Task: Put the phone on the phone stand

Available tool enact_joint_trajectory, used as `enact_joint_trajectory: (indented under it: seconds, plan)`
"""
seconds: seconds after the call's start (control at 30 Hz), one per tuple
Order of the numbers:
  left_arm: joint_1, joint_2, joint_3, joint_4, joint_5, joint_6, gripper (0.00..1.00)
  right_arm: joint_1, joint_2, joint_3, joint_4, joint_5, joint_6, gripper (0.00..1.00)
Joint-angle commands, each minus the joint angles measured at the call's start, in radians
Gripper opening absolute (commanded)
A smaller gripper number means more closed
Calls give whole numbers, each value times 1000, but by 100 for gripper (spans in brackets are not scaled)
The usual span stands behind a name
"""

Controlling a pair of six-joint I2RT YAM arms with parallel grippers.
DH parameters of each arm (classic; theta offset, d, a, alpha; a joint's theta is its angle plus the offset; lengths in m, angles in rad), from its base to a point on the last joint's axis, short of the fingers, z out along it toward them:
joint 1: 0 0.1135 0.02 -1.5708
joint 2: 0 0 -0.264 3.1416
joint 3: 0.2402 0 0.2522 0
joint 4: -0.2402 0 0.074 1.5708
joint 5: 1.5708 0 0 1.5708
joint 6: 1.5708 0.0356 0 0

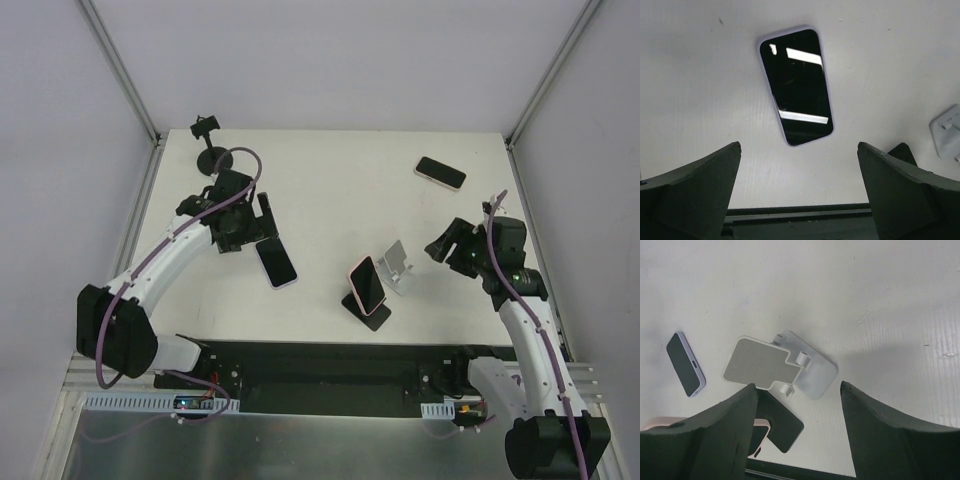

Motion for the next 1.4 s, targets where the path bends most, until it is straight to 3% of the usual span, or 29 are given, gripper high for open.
enact_joint_trajectory:
  seconds: [0.0,0.4,0.63,1.03,1.37]
  plan:
    - [-4,89,53,-134,-55,-143,99,16,-35,38,-48,-19,-17,70]
    - [-16,377,160,-176,-86,-370,99,27,-46,12,-40,-39,-33,70]
    - [-22,515,263,-245,-122,-426,99,27,-51,1,-37,-38,-49,71]
    - [-22,664,268,-249,-96,-464,99,27,-54,-1,-40,-49,-66,71]
    - [-27,664,256,-242,-104,-469,99,27,-71,-2,-48,-55,-66,73]
